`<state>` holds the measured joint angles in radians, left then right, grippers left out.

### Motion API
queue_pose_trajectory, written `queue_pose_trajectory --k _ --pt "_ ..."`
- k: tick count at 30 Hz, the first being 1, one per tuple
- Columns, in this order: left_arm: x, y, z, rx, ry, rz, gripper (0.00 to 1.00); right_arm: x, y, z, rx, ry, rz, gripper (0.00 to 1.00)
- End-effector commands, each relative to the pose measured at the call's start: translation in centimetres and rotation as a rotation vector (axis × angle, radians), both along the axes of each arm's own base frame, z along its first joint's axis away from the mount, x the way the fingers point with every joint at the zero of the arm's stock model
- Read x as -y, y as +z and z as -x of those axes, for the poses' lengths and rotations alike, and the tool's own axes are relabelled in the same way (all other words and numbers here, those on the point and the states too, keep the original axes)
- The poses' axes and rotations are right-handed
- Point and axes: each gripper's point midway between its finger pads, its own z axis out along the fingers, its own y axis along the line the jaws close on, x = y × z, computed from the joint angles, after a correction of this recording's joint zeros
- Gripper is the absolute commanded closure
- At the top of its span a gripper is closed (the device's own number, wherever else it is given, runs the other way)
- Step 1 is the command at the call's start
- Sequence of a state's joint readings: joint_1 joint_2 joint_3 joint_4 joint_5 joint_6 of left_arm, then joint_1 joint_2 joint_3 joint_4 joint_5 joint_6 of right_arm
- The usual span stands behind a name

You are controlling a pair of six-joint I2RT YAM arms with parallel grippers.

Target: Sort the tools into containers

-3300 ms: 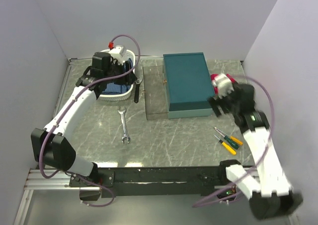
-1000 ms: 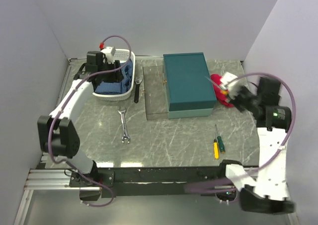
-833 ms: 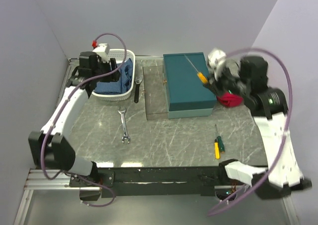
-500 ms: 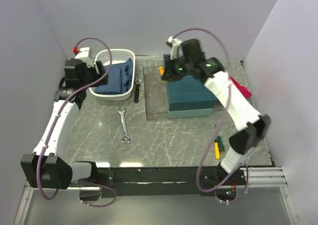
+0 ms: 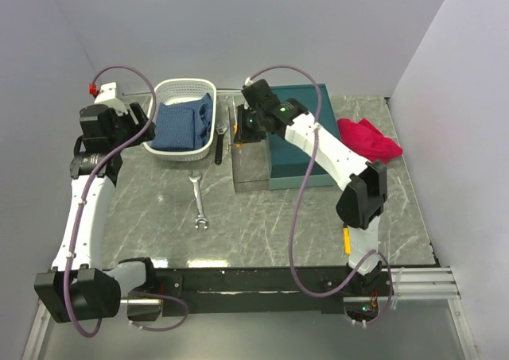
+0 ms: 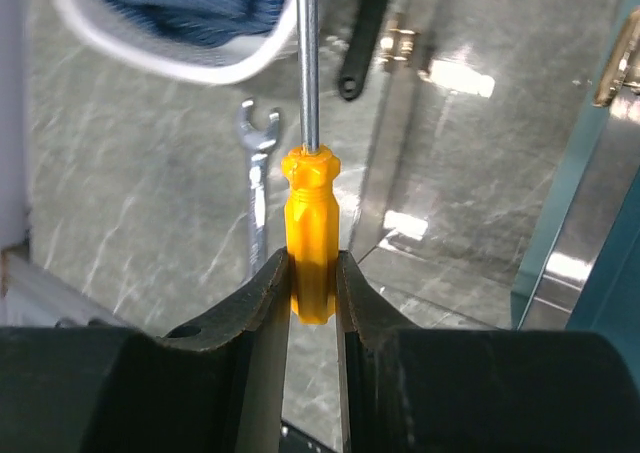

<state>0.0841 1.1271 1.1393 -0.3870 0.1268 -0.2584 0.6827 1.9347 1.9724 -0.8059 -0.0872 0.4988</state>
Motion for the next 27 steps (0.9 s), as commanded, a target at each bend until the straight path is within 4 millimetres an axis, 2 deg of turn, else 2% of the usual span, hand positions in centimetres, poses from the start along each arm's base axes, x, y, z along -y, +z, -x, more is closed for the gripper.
queue_pose_trajectory --k 1,3,6,8,11,12,13,14,15,17,18,22,25,27 --pt "0.0 1.6 0.5 0.033 -0.007 0.036 0.28 0.3 -3.3 -1.4 -0.071 -0.132 0.043 1.0" --pt "-0.1 1.8 0.6 0.036 -0.007 0.035 0.28 0.4 -5.7 -1.6 -0.12 -0.149 0.075 1.0" --pt "-0.3 2.0 0.5 0.038 -0.002 0.038 0.28 0.7 -7.9 -2.4 -0.155 -0.17 0.106 1.0" --pt "-0.5 1.9 0.5 0.034 0.003 0.044 0.28 0.5 -8.3 -2.8 -0.152 -0.163 0.113 1.0" --pt "-0.7 2.0 0.4 0.036 0.009 0.059 0.28 1.9 -9.2 -4.0 -0.115 -0.202 0.192 1.0" --pt "-0.6 2.0 0.4 0.036 0.001 0.064 0.28 2.4 -9.4 -4.3 -0.096 -0.22 0.222 0.93" --pt "-0.6 2.0 0.4 0.038 0.0 0.066 0.28 2.7 -9.6 -4.4 -0.093 -0.224 0.235 0.69" --pt "-0.6 2.1 0.3 0.043 0.001 0.071 0.28 2.8 -9.6 -4.5 -0.087 -0.221 0.244 0.59" --pt "-0.5 2.1 0.3 0.043 -0.004 0.076 0.28 2.7 -9.3 -4.5 -0.081 -0.212 0.238 0.45" --pt "-0.5 2.3 0.3 0.048 -0.006 0.084 0.28 2.1 -8.6 -4.5 -0.067 -0.174 0.214 0.38" --pt "-0.5 2.2 0.3 0.049 -0.008 0.089 0.28 1.8 -7.6 -4.4 -0.052 -0.154 0.193 0.35" --pt "0.4 2.7 -0.1 0.067 -0.054 0.114 0.3 0.3 -4.0 -3.3 -0.005 -0.057 0.109 0.3" --pt "1.7 3.8 -0.5 0.1 -0.12 0.159 0.29 -1.2 -0.4 -1.1 0.043 0.092 0.02 0.31" --pt "3.4 4.7 -0.4 0.124 -0.215 0.201 0.28 -1.3 2.3 0.6 0.113 0.191 -0.001 0.3"
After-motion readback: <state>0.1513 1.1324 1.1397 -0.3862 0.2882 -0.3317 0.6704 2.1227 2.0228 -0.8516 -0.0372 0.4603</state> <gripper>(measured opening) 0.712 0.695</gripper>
